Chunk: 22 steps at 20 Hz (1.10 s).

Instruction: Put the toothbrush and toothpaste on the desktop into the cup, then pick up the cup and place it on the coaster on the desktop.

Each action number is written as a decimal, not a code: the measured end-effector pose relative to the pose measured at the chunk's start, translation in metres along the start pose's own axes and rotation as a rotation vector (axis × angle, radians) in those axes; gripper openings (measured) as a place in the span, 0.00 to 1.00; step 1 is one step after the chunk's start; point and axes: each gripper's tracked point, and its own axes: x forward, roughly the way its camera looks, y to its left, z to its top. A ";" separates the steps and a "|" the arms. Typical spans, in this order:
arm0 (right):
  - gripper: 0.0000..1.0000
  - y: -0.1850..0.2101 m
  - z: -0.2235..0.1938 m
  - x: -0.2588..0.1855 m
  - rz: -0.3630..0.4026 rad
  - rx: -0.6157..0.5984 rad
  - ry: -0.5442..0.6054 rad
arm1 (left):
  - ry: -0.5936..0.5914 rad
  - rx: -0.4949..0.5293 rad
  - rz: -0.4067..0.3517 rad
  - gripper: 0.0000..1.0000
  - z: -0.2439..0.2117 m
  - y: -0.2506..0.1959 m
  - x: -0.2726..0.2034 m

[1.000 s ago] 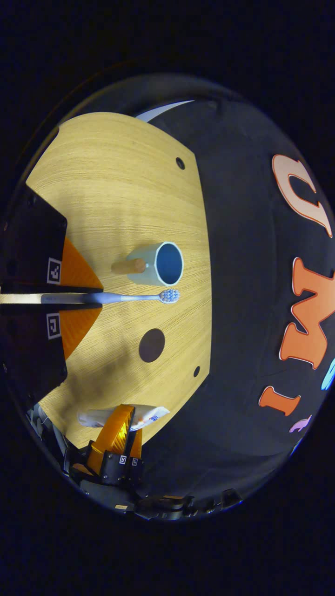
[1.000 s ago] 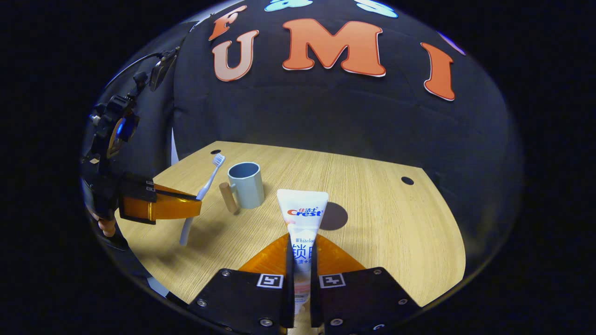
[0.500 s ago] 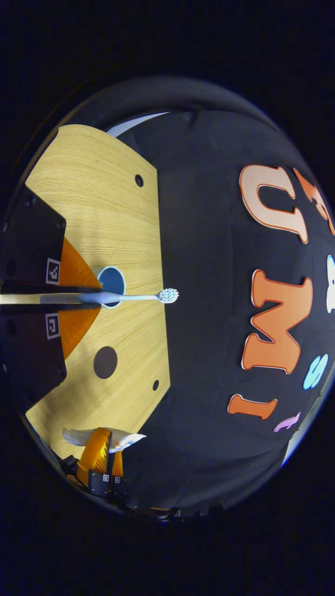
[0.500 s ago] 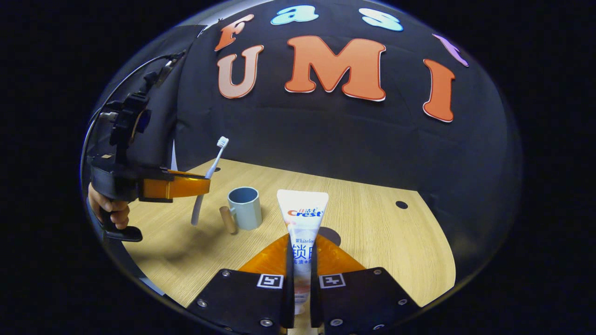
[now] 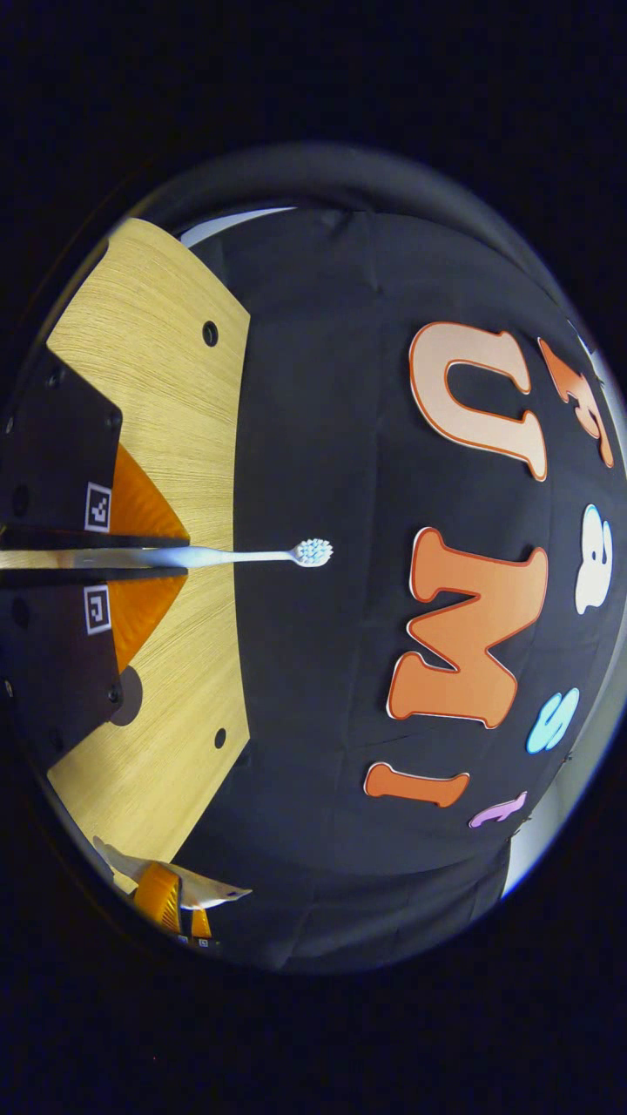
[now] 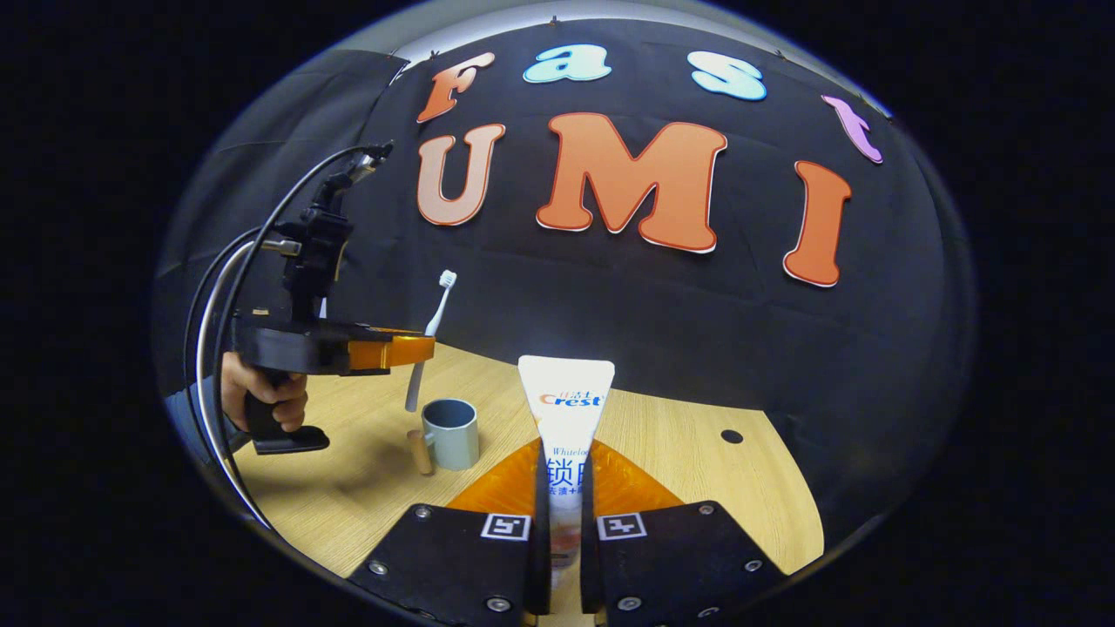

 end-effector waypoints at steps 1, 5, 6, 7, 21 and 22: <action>0.13 -0.002 0.002 0.001 -0.004 -0.004 -0.008 | -0.006 -0.005 -0.003 0.07 0.001 0.000 0.008; 0.13 -0.013 0.006 0.007 -0.017 0.001 -0.033 | -0.016 -0.027 -0.002 0.07 -0.008 0.005 0.036; 0.13 -0.015 0.008 0.008 -0.021 0.008 -0.044 | -0.010 -0.034 -0.001 0.08 -0.012 0.007 0.040; 0.13 -0.018 0.010 0.011 -0.026 0.012 -0.053 | -0.009 -0.040 -0.005 0.07 -0.017 0.007 0.044; 0.13 -0.013 0.003 0.030 -0.024 -0.013 -0.079 | 0.089 -0.027 -0.028 0.08 -0.075 0.014 0.069; 0.13 -0.012 0.001 0.031 -0.022 -0.010 -0.074 | 0.095 -0.027 -0.030 0.08 -0.077 0.015 0.070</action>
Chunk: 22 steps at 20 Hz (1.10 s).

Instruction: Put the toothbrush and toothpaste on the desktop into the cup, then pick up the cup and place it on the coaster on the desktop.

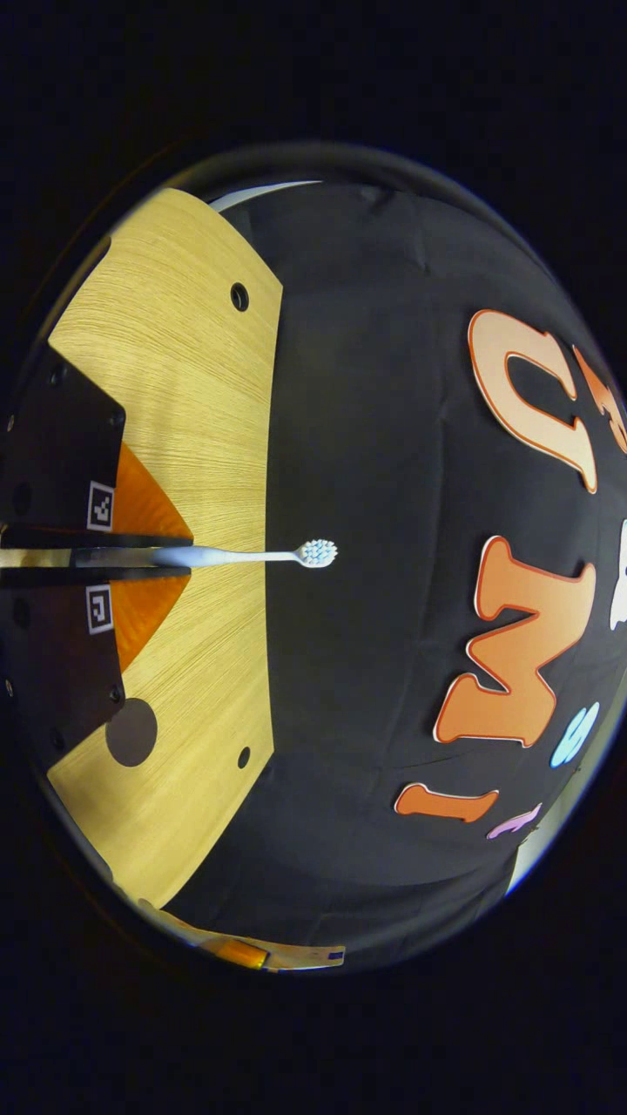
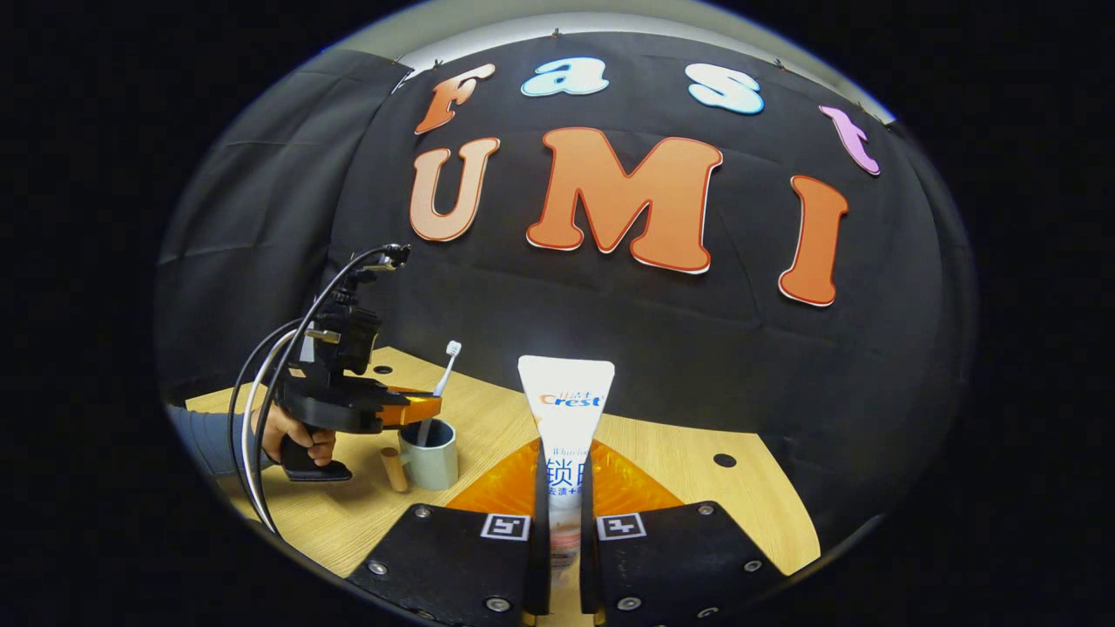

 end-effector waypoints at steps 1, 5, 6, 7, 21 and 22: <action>0.13 0.001 -0.002 0.002 0.004 0.001 0.007 | 0.007 -0.004 -0.003 0.08 -0.003 0.000 0.002; 0.13 0.002 -0.010 0.008 0.006 0.005 0.017 | 0.027 0.006 0.001 0.08 -0.013 0.003 0.005; 0.14 0.003 -0.013 0.009 0.009 0.007 0.022 | 0.032 0.007 -0.006 0.08 -0.015 0.002 0.006; 0.13 0.004 -0.015 0.010 0.013 0.014 0.026 | 0.031 0.005 -0.007 0.08 -0.016 0.002 0.004; 0.14 0.004 -0.035 0.016 0.015 0.028 0.062 | 0.042 0.059 -0.036 0.08 -0.033 -0.011 0.000; 0.14 0.003 -0.036 0.016 0.013 0.031 0.063 | 0.041 0.061 -0.036 0.08 -0.033 -0.012 0.000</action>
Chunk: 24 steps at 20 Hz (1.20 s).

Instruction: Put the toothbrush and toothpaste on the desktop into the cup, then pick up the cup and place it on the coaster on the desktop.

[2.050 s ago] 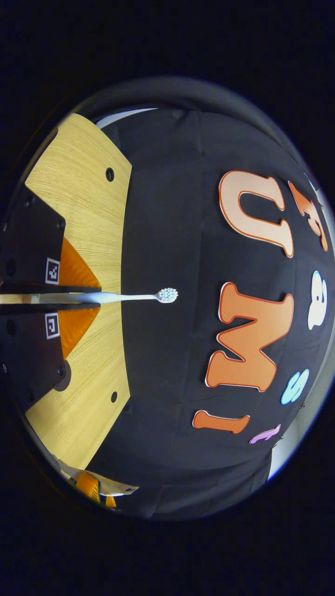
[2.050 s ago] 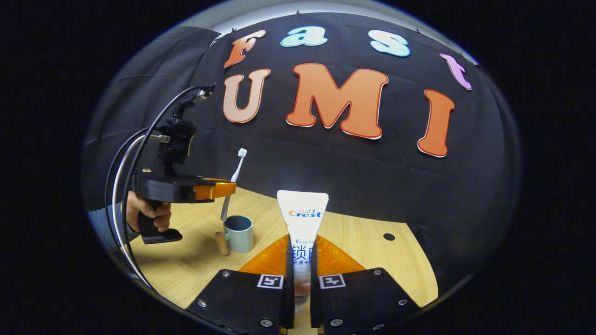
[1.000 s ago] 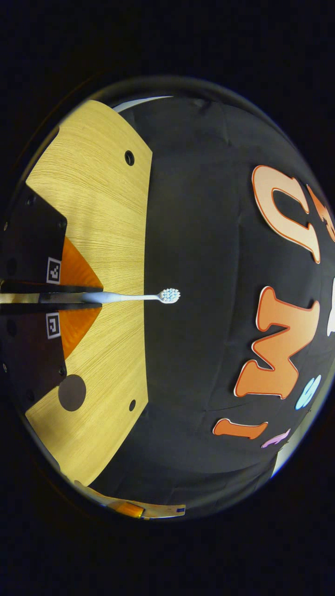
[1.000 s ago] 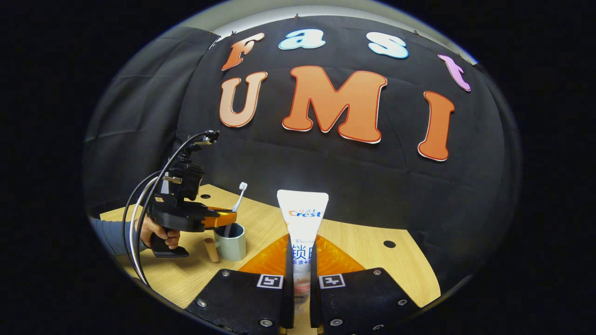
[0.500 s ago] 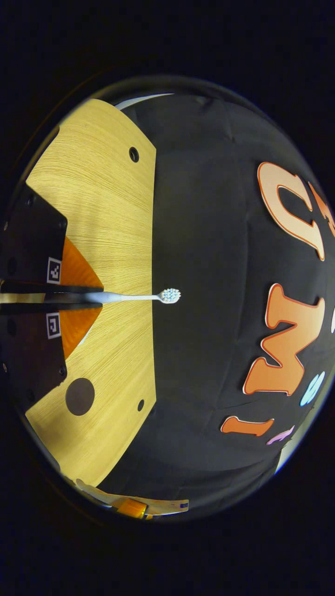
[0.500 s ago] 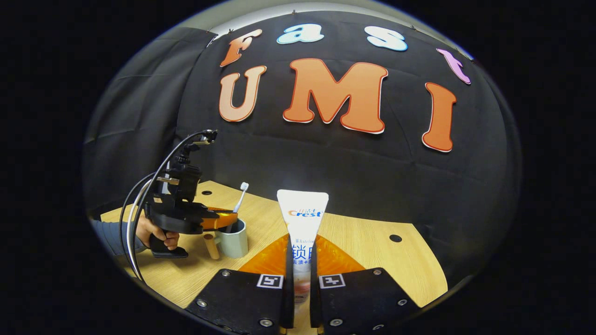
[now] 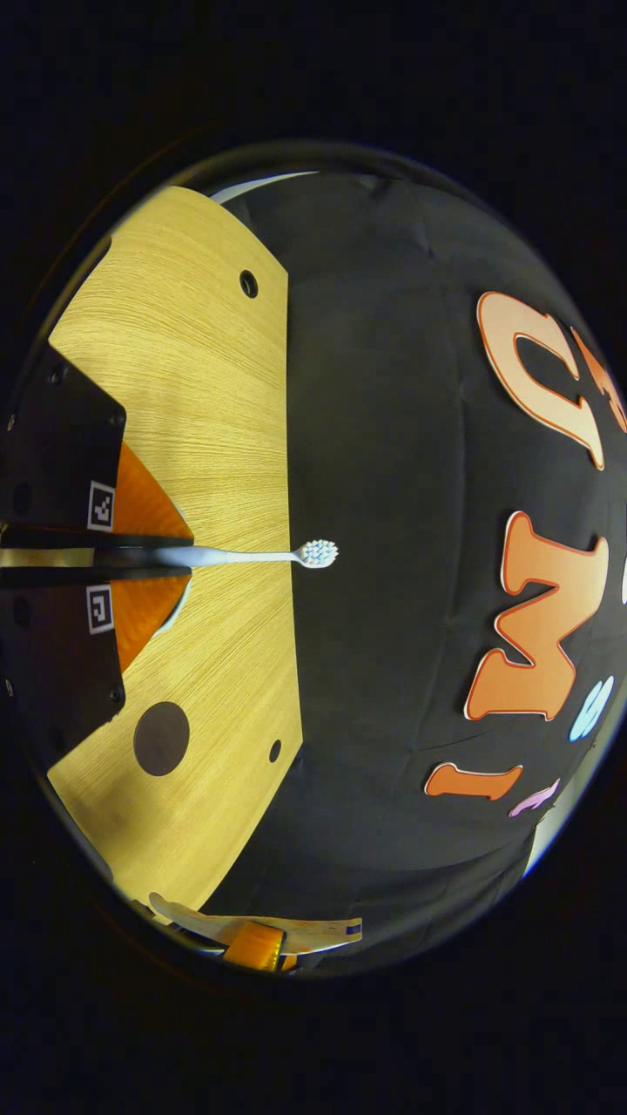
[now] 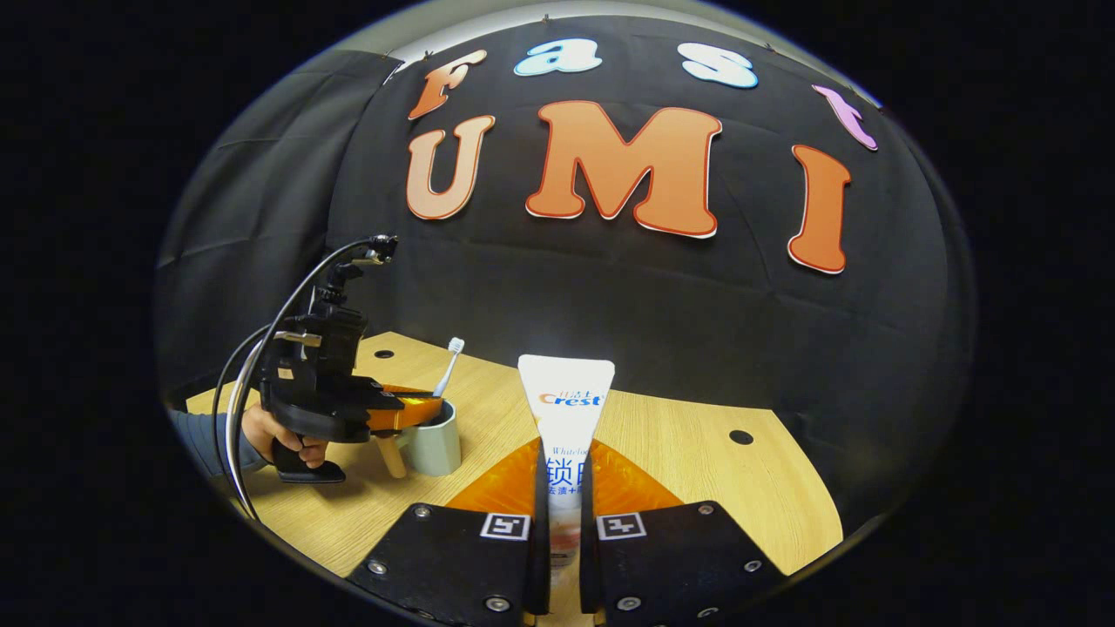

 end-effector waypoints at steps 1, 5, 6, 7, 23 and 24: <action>0.14 -0.001 -0.001 -0.001 0.002 0.000 0.001 | -0.002 0.001 -0.002 0.08 0.001 0.000 0.000; 0.14 -0.001 -0.004 -0.001 0.000 0.001 0.004 | 0.001 0.012 0.003 0.08 -0.001 -0.001 -0.001; 0.13 -0.001 -0.003 -0.003 0.001 -0.001 0.006 | 0.004 0.014 0.007 0.08 -0.001 -0.002 -0.002; 0.14 -0.002 -0.005 -0.001 -0.001 0.000 0.007 | 0.001 0.013 0.005 0.08 -0.001 -0.002 -0.003; 0.13 0.008 0.005 0.002 0.003 0.015 -0.001 | -0.028 0.030 -0.006 0.57 0.013 0.001 -0.034; 0.13 0.012 0.007 0.005 0.008 0.019 -0.002 | -0.036 0.032 0.003 0.67 0.016 0.004 -0.037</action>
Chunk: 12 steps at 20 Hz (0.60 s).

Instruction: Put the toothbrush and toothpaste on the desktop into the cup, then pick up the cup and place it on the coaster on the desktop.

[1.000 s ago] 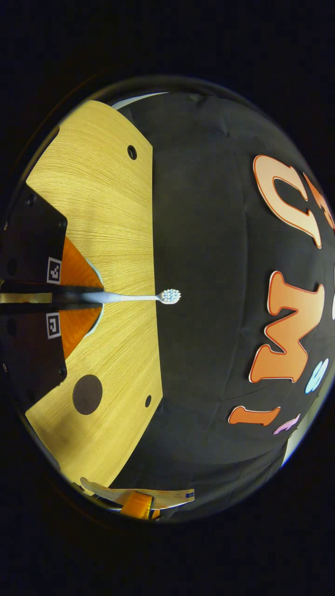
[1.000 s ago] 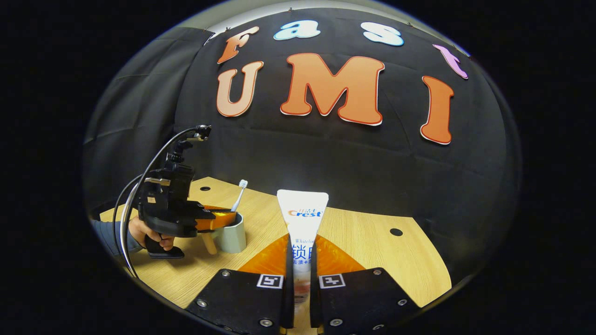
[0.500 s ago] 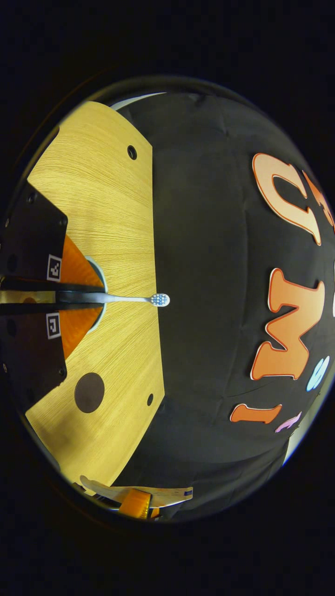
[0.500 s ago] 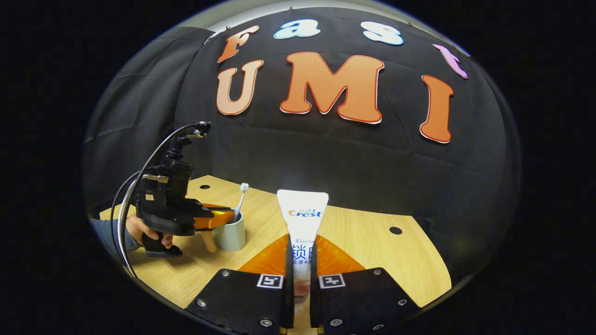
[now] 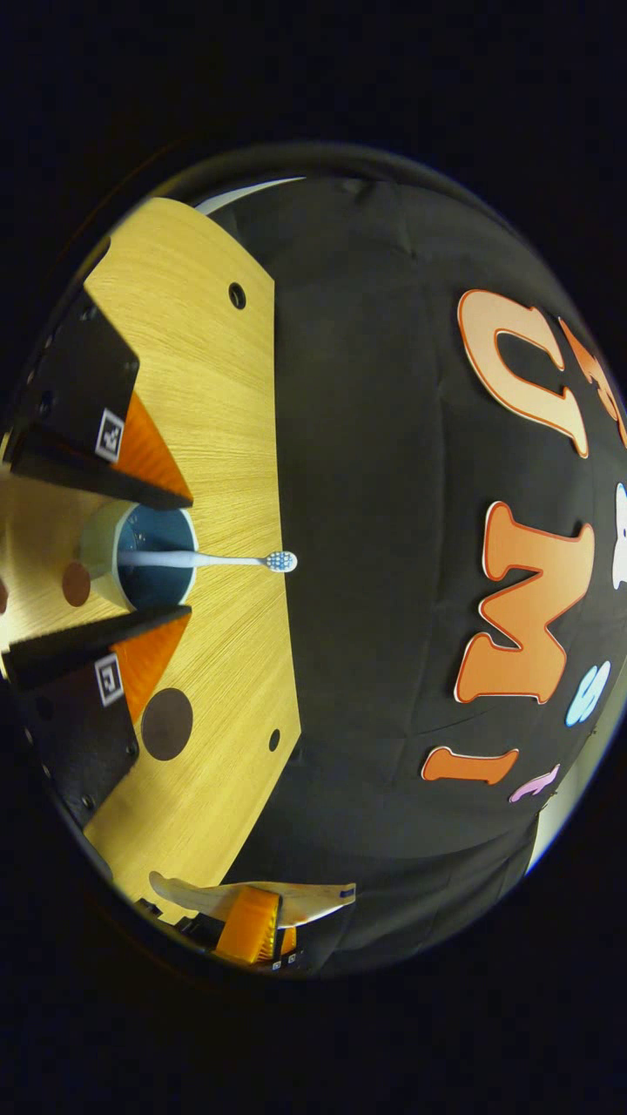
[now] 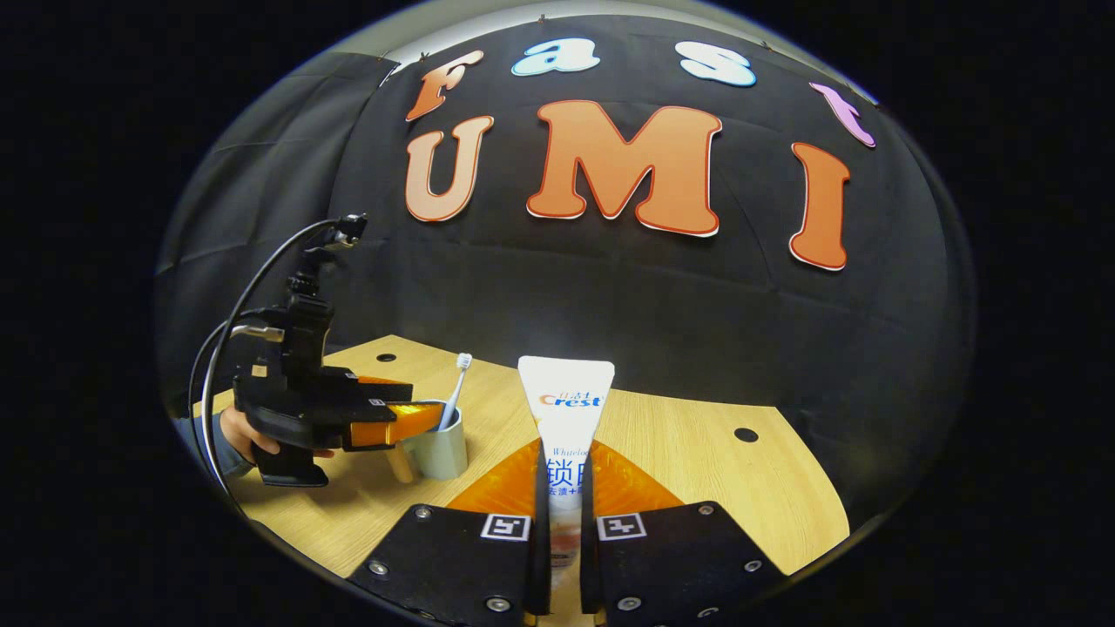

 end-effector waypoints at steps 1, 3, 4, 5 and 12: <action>0.13 0.004 0.002 0.002 0.004 0.007 -0.003 | -0.004 0.002 0.006 0.78 0.002 0.002 -0.005; 0.13 0.012 0.006 0.006 0.017 0.016 -0.007 | 0.005 0.006 0.008 0.82 0.000 0.006 -0.015; 0.14 0.016 0.009 0.009 0.021 0.021 -0.010 | 0.010 0.005 0.003 0.83 -0.001 0.007 -0.021; 0.13 0.021 0.012 0.012 0.026 0.028 -0.011 | 0.012 -0.001 0.008 0.88 -0.002 0.010 -0.027; 0.13 0.053 0.035 0.030 0.062 0.095 -0.050 | 0.007 -0.042 0.026 0.96 -0.013 0.032 -0.068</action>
